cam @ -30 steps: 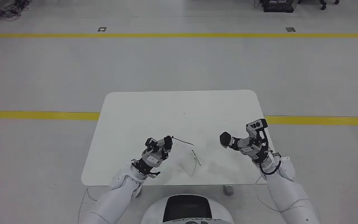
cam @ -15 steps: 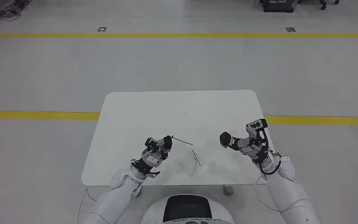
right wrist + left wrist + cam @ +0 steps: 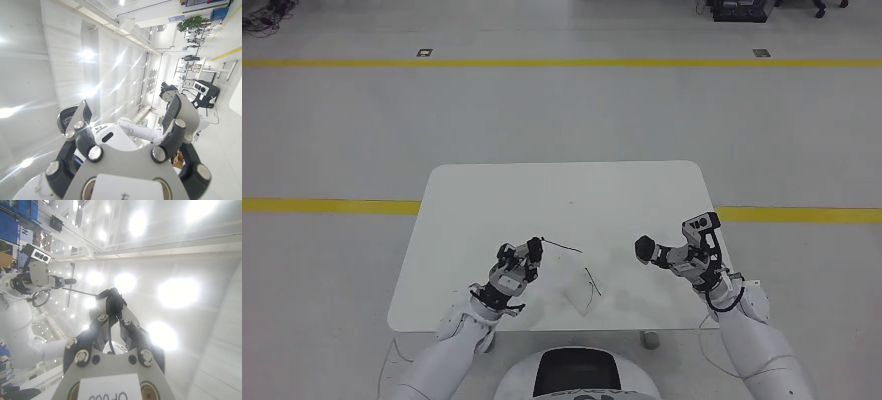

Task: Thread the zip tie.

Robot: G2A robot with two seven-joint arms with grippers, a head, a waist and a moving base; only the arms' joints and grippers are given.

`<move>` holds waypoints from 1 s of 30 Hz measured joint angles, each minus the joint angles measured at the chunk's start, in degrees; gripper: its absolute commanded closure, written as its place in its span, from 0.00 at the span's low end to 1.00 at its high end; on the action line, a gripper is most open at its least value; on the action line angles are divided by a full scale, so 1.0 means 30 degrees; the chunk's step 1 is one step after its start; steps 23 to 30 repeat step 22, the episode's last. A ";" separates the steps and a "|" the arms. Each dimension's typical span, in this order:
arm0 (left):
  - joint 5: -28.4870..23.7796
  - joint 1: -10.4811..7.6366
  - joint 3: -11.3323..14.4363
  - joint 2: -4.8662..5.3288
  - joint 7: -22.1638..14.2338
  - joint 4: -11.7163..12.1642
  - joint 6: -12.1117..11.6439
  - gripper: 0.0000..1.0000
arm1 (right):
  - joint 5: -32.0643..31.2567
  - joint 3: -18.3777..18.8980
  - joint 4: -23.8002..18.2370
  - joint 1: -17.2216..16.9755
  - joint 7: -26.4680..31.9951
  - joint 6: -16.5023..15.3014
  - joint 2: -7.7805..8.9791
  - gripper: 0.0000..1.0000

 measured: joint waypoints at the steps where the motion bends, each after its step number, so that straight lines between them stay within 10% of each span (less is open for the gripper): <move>1: -0.0106 0.0146 -0.0081 0.0012 -0.0083 -0.0148 -0.0009 1.00 | 0.0000 0.0000 0.0000 0.0000 0.0000 0.0000 0.0000 0.00; 30: -0.0272 0.0304 -0.0165 0.0023 -0.0179 -0.0300 0.0030 1.00 | 0.0000 0.0000 0.0000 0.0000 0.0000 0.0000 0.0000 0.00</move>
